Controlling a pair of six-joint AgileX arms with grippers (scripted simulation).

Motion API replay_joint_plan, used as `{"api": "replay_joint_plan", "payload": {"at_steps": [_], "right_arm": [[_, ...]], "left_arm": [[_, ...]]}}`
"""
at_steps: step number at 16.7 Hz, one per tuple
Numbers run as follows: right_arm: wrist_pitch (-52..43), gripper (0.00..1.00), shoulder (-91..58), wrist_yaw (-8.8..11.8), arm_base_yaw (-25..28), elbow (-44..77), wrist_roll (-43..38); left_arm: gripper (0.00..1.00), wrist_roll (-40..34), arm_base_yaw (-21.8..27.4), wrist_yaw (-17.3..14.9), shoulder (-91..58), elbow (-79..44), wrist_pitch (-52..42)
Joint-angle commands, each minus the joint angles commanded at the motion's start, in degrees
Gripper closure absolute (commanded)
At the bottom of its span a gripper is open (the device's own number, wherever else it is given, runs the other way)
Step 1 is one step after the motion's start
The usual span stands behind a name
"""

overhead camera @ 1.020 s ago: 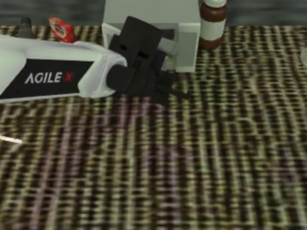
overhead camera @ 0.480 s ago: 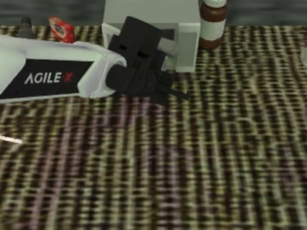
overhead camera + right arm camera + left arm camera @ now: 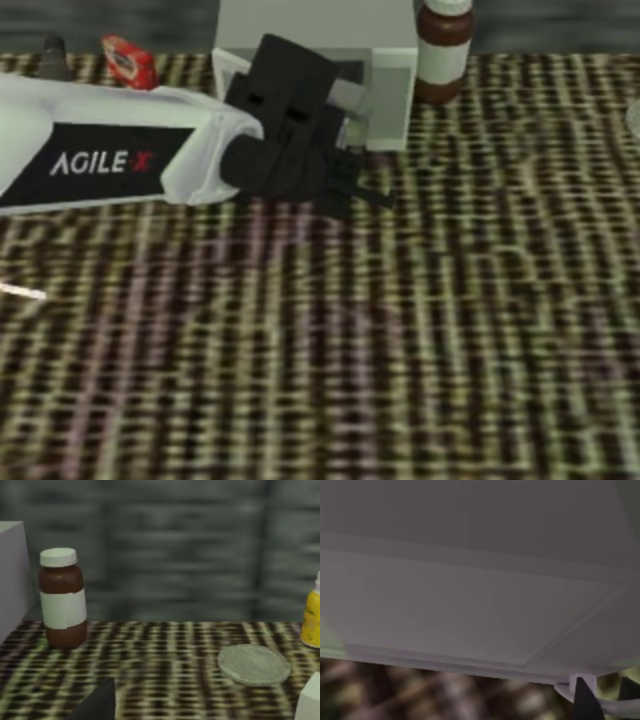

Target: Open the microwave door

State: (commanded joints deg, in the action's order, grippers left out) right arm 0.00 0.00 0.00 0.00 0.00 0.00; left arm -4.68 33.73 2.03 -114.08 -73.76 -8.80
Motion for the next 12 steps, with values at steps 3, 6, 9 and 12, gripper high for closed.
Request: {"api": "replay_joint_plan", "payload": {"at_steps": [3, 6, 9, 12], "right_arm": [[0.00, 0.00, 0.00, 0.00, 0.00, 0.00, 0.00], [0.00, 0.00, 0.00, 0.00, 0.00, 0.00, 0.00], [0.00, 0.00, 0.00, 0.00, 0.00, 0.00, 0.00], [0.00, 0.00, 0.00, 0.00, 0.00, 0.00, 0.00]], "left_arm": [[1.00, 0.00, 0.00, 0.00, 0.00, 0.00, 0.00], [1.00, 0.00, 0.00, 0.00, 0.00, 0.00, 0.00], [1.00, -0.16, 0.39, -0.59, -0.12, 0.20, -0.02], [1.00, 1.68, -0.36, -1.82, 0.78, 1.40, 0.34]]}}
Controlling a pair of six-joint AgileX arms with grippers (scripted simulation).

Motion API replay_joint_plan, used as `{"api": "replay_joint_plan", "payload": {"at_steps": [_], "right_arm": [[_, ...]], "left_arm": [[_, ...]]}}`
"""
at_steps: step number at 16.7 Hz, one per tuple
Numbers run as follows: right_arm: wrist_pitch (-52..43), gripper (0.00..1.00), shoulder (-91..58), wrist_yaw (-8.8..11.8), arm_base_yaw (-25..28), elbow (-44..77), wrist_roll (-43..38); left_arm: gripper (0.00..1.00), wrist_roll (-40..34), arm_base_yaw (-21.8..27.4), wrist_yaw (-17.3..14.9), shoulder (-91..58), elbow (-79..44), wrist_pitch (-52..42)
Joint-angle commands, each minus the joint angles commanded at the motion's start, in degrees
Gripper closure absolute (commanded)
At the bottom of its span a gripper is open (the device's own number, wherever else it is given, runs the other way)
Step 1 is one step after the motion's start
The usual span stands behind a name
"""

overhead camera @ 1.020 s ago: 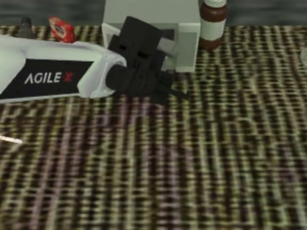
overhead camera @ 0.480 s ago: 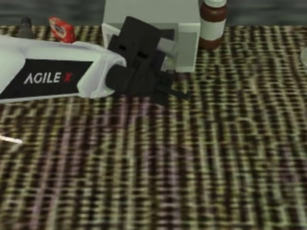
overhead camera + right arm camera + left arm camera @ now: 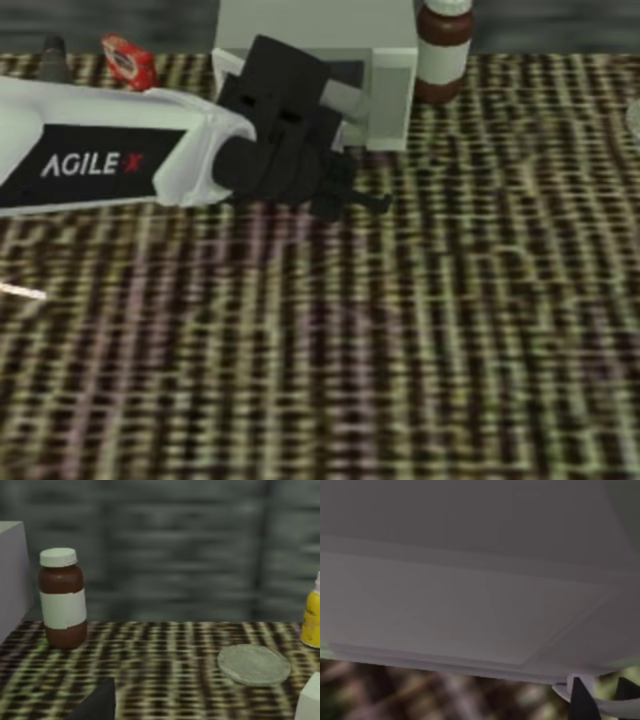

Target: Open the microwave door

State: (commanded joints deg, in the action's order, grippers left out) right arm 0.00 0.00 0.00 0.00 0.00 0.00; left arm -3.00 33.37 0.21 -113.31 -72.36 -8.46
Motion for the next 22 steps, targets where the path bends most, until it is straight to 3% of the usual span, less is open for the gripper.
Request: {"api": "replay_joint_plan", "payload": {"at_steps": [5, 22], "right_arm": [[0.00, 0.00, 0.00, 0.00, 0.00, 0.00, 0.00], [0.00, 0.00, 0.00, 0.00, 0.00, 0.00, 0.00]], "left_arm": [[1.00, 2.78, -1.20, -2.02, 1.38, 1.74, 0.64], [1.00, 2.78, -1.20, -2.02, 1.38, 1.74, 0.64]]}}
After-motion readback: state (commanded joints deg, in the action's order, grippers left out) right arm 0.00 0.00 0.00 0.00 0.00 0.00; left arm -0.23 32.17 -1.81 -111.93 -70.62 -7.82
